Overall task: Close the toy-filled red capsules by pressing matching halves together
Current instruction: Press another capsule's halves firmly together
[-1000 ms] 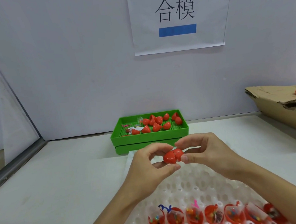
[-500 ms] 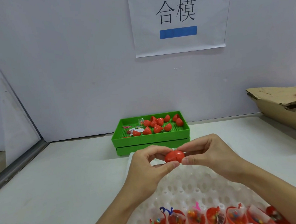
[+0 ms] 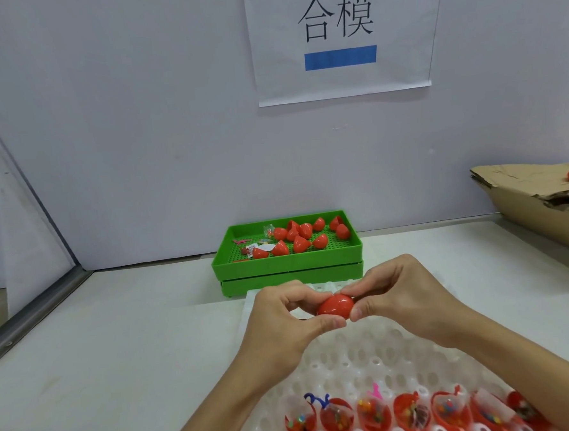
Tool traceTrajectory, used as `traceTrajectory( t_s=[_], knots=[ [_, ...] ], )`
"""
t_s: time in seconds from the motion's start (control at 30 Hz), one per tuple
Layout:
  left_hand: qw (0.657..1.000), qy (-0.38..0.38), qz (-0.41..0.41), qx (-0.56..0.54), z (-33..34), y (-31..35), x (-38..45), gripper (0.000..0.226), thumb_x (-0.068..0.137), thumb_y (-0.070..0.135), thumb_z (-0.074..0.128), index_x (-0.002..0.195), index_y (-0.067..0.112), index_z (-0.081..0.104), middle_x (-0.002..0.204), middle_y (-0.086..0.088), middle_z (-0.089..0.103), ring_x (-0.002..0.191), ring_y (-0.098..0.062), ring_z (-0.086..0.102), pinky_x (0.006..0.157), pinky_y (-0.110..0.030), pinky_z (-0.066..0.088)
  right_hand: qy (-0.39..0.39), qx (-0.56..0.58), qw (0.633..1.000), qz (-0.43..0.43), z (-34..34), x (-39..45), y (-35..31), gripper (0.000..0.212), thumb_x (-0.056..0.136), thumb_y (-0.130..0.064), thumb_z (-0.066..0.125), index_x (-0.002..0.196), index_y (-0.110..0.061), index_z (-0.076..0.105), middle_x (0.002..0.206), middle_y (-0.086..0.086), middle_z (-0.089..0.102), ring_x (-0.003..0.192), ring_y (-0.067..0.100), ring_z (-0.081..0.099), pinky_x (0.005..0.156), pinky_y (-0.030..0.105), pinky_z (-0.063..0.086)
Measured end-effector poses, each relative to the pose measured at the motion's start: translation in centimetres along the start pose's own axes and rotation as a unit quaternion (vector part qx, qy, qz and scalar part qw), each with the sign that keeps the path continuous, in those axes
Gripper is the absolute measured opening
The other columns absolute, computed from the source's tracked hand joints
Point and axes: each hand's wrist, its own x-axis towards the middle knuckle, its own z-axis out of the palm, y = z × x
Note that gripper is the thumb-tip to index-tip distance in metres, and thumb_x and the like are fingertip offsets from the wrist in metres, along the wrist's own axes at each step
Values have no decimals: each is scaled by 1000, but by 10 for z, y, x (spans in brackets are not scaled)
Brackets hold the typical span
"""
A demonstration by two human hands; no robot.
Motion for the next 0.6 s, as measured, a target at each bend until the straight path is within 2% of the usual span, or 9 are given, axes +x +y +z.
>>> traceTrajectory(
  t_s=[0.2, 0.47, 0.6],
  knots=[
    [999, -6, 6, 34, 2, 1, -2, 24, 65, 22, 90, 87, 17, 82, 78, 3, 71, 70, -1, 59, 65, -17, 48, -3, -35, 999, -8, 0, 0, 1, 21, 65, 0, 87, 77, -16, 82, 78, 5, 78, 77, 19, 76, 74, 21, 58],
    [999, -17, 8, 26, 0, 2, -1, 21, 72, 18, 87, 92, 20, 82, 79, 2, 73, 70, -1, 60, 69, -13, 46, 8, -49, 999, -6, 3, 2, 3, 19, 68, 5, 85, 74, -12, 79, 76, 7, 78, 75, 24, 75, 75, 28, 61],
    [1000, -19, -7, 22, 1, 1, -2, 23, 73, 20, 85, 96, 23, 81, 80, -1, 71, 74, -8, 62, 71, -19, 48, 11, -53, 998, -10, 3, 2, 3, 21, 68, 3, 86, 72, -16, 80, 77, 6, 78, 76, 24, 75, 75, 29, 61]
  ],
)
